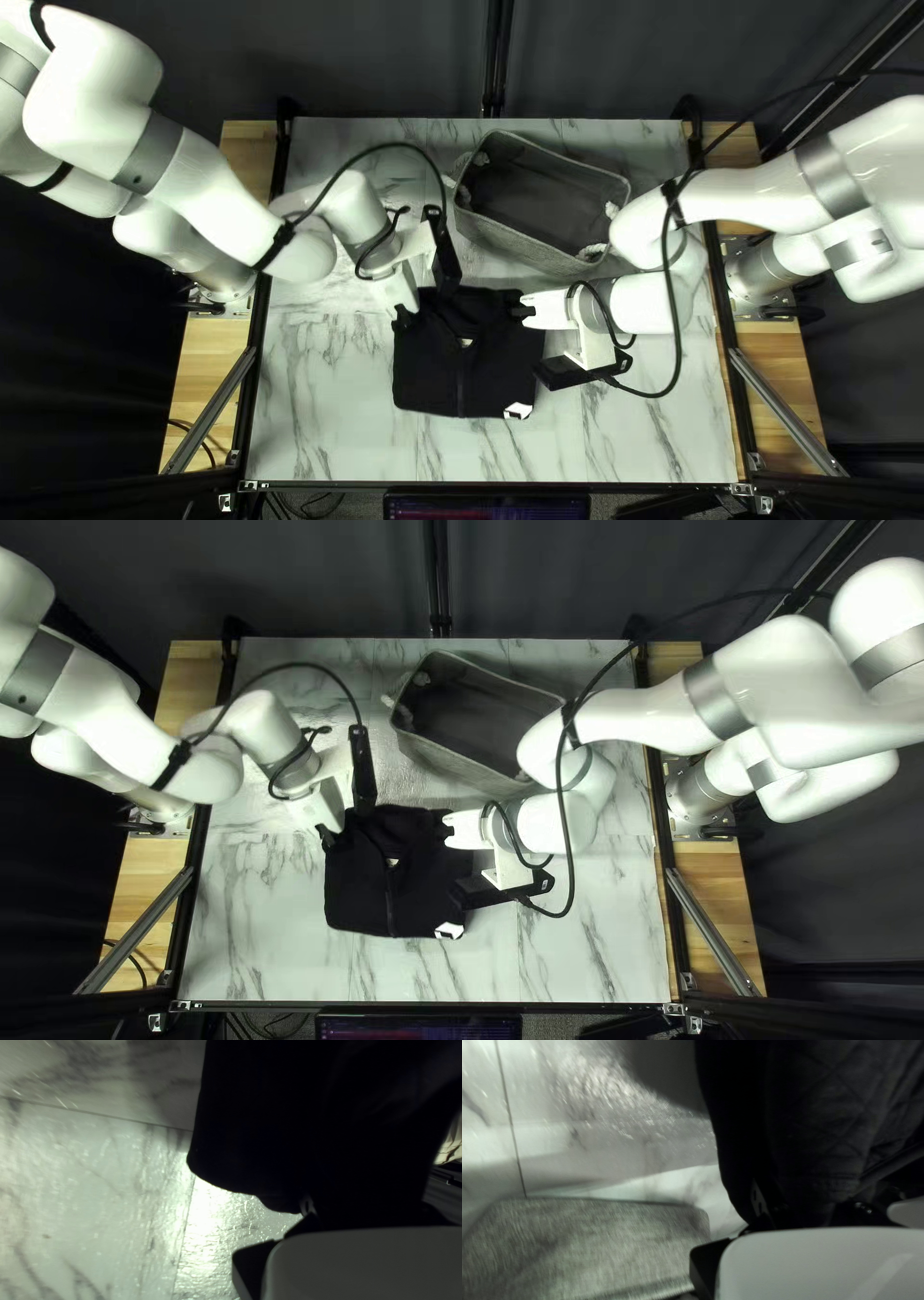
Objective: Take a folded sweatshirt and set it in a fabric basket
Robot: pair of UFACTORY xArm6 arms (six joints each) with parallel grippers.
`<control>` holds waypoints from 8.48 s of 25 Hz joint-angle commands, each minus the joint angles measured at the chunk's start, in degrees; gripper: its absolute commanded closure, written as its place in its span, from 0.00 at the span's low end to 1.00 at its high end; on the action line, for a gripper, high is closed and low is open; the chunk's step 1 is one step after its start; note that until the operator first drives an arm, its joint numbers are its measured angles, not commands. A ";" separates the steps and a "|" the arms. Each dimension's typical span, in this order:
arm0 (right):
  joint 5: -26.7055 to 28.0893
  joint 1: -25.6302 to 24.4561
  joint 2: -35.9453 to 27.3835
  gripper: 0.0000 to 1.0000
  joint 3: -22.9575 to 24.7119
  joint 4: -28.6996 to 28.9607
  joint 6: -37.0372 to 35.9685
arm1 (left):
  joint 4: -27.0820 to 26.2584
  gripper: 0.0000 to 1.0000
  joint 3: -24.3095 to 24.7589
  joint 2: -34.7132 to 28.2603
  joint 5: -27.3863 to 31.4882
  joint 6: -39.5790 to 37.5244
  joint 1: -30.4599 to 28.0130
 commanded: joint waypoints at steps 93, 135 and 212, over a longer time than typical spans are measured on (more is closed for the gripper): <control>3.91 -32.59 -47.19 1.00 28.35 38.59 -33.93 | 6.74 1.00 -50.94 33.63 36.01 32.53 37.60; 2.58 -28.24 -42.52 0.00 26.72 47.24 -20.04 | 8.15 1.00 -51.85 38.78 35.06 34.53 38.25; 52.51 7.73 -36.35 0.00 -15.08 28.82 20.70 | 14.68 0.00 -37.16 33.70 10.02 36.27 30.26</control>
